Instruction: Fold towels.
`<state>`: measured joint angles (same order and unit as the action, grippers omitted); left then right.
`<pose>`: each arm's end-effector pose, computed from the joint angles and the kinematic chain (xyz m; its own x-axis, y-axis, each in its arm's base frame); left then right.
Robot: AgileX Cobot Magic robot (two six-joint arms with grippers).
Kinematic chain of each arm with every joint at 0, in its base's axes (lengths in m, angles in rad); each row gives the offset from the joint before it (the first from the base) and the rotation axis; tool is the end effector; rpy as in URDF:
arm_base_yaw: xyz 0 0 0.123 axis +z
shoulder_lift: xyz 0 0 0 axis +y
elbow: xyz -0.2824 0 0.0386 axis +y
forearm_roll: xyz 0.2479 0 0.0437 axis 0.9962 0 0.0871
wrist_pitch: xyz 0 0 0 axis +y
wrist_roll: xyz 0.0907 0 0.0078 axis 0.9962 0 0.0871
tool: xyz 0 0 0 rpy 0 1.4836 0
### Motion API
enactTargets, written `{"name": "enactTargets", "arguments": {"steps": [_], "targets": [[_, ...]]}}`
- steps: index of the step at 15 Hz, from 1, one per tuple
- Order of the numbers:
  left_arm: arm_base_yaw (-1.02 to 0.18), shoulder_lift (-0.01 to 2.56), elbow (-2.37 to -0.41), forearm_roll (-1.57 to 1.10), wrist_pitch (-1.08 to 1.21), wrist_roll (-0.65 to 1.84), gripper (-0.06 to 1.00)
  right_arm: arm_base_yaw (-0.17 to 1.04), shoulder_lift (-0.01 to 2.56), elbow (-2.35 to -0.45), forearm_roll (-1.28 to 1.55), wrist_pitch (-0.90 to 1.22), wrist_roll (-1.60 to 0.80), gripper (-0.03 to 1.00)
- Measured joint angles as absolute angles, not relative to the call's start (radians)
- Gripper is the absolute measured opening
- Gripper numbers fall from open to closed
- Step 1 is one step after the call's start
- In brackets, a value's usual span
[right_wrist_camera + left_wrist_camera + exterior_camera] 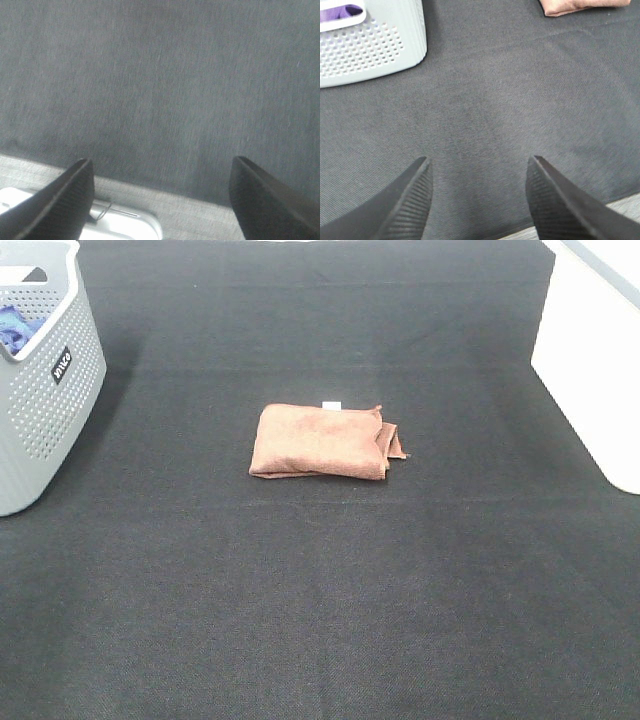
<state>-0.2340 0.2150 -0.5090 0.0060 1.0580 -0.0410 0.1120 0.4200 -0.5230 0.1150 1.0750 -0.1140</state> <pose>0.0272 -0.0060 0.2775 -0.6175 0.1081 -0.7791 0.2046 0.9785 -0.0264 0.0561 0.0156 0.2724 -0.7555 -0.1441 -0.6391 -0.2200 0.9747 0.0402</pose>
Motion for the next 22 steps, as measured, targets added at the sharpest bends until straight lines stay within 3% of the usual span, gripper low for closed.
{"name": "enactTargets", "arguments": {"steps": [5, 17, 20, 22], "targets": [[-0.234, 0.213, -0.500, -0.032, 1.058, 0.084, 0.55, 0.112, 0.420, -0.512, 0.113, 1.063, -0.146, 0.71], [-0.234, 0.213, -0.499, -0.039, 1.058, 0.094, 0.55, 0.112, 0.420, -0.512, 0.116, 1.064, -0.146, 0.71], [-0.222, 0.212, -0.499, -0.039, 1.058, 0.094, 0.55, 0.039, 0.375, -0.512, 0.134, 1.064, -0.146, 0.71], [-0.149, 0.211, -0.499, -0.039, 1.058, 0.094, 0.55, 0.002, 0.293, -0.512, 0.137, 1.064, -0.146, 0.71]]}}
